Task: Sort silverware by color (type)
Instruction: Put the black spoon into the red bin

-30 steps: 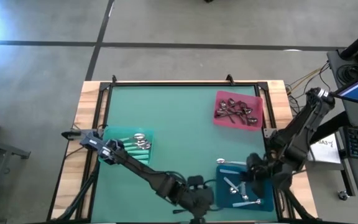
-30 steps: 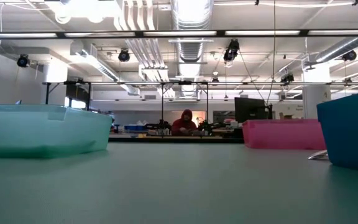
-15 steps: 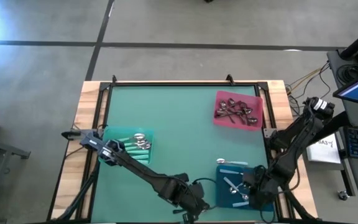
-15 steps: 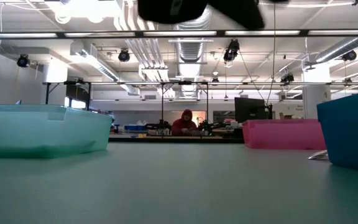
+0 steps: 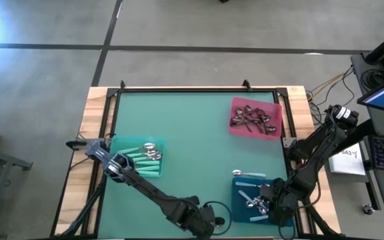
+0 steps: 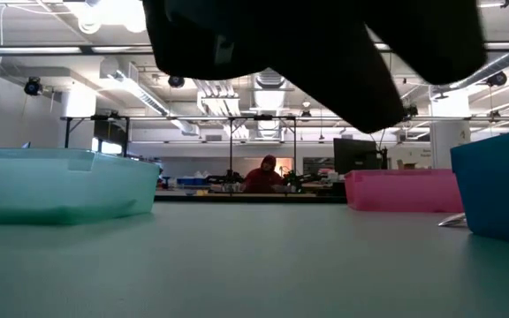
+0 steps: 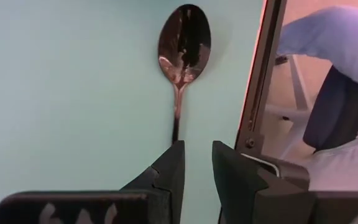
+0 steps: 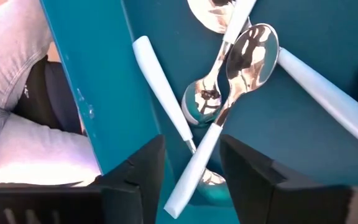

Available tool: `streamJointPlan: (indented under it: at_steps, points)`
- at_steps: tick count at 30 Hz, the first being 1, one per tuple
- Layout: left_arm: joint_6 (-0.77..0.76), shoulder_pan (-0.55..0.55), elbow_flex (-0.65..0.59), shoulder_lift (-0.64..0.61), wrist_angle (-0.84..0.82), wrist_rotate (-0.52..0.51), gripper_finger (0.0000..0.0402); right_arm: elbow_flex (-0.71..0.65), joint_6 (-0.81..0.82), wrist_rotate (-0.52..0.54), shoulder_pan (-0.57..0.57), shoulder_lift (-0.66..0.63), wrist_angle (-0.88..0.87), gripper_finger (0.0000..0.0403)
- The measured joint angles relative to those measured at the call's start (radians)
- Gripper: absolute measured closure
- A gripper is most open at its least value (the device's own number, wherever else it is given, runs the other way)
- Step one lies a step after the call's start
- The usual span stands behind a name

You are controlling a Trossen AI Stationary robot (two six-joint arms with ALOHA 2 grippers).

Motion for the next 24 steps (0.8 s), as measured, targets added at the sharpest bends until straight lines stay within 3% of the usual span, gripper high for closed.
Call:
streamJointPlan:
  at_steps: [7, 16, 24]
  points:
    - [-0.013, -0.003, -0.056, 0.0, 0.14, -0.001, 0.0337, 0.0, -0.002, 0.0, 0.0, 0.0, 0.0, 0.0262]
    - [-0.031, -0.003, -0.092, 0.0, 0.148, -0.031, 0.0335, 0.0, -0.018, 0.0, 0.0, -0.001, 0.0, 0.0259]
    - [0.009, -0.004, -0.123, 0.0, 0.176, -0.032, 0.0282, 0.0, -0.03, 0.0, 0.0, -0.001, 0.0, 0.0264]
